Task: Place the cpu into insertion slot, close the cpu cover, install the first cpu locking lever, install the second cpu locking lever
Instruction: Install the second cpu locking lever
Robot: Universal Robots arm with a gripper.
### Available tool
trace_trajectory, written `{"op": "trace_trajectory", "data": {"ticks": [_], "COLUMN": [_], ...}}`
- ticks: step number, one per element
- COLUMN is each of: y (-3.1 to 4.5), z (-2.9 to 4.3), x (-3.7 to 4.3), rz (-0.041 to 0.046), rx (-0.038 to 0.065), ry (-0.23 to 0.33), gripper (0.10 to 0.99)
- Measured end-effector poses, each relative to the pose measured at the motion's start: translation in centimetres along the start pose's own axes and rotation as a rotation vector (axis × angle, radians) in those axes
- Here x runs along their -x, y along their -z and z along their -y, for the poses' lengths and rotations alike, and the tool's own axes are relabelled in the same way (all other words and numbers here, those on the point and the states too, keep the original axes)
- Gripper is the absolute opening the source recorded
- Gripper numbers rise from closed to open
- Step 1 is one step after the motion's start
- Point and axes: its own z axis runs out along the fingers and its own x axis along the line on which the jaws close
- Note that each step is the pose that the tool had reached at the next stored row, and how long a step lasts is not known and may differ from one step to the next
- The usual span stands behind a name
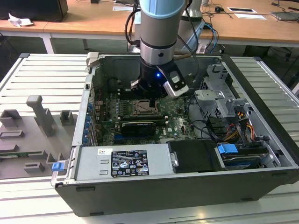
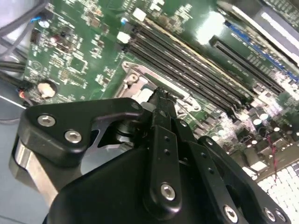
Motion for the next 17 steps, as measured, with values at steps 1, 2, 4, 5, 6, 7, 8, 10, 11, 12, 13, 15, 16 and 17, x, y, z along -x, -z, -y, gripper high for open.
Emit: {"op": "trace_trajectory", "data": {"ticks": [1,2,4,5,6,7,8,10,11,12,13,15,16,17], "y": [-0.04,-0.12,-0.36,-0.44,-0.5,-0.55,-0.58,-0.76,-0.82,-1.0,-1.3,-1.62,-1.69,-1.71], "z": [0.01,0.07,0.25,0.35,0.43,0.44,0.45,0.46,0.47,0.49,0.53,0.57,0.57,0.58], "x": [-0.61,-0.75,-0.8,-0.82,-0.87,-0.97,-1.11,-1.48,-1.55,-1.66,-1.72,-1.76,-1.8,-1.97], "rz": [0.0,0.0002,0.0005,0.0005,0.0005,0.0008,0.0007,0.0006,0.0006,0.0006,0.0006,0.0004,0.0004,0.0003], "rx": [0.001,0.001,0.001,0.0,0.001,0.001,0.002,0.002,0.002,0.002,0.002,0.002,0.002,0.004], "ry": [0.0,-0.001,-0.005,-0.006,-0.007,-0.007,-0.007,-0.007,-0.007,-0.007,-0.006,-0.007,-0.007,-0.007], "gripper": [0.106,0.106,0.106,0.106,0.106,0.106,0.106,0.106,0.106,0.106,0.106,0.106,0.106,0.106]}}
